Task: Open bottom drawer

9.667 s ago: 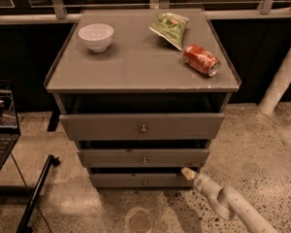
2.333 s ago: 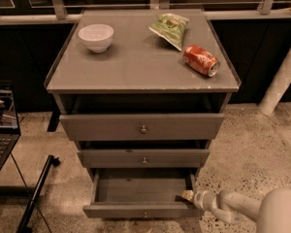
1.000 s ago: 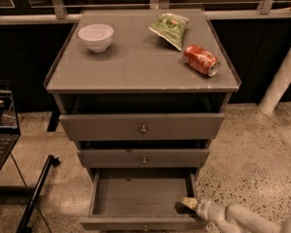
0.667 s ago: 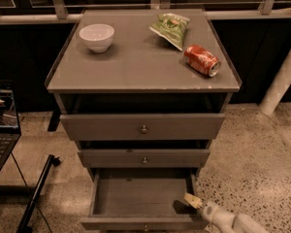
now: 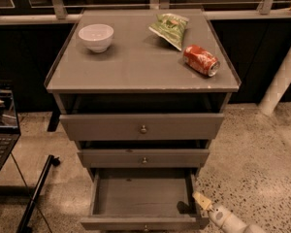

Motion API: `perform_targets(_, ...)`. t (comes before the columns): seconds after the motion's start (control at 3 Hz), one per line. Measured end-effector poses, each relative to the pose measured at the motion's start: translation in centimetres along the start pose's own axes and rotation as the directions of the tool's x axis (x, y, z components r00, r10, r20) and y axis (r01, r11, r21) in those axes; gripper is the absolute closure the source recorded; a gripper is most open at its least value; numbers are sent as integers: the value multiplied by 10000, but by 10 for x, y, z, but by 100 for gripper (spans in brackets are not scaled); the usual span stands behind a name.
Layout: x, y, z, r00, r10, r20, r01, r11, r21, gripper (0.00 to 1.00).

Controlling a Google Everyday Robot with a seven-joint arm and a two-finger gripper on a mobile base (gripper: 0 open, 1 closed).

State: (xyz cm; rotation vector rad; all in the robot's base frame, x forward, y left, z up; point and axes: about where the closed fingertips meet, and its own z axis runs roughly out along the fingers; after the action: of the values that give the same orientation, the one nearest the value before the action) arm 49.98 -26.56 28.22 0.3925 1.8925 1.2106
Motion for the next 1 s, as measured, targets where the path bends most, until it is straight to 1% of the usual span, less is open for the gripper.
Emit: perform_targets(1.0, 0, 0, 1, 10000, 0, -19, 0, 10000, -12, 12)
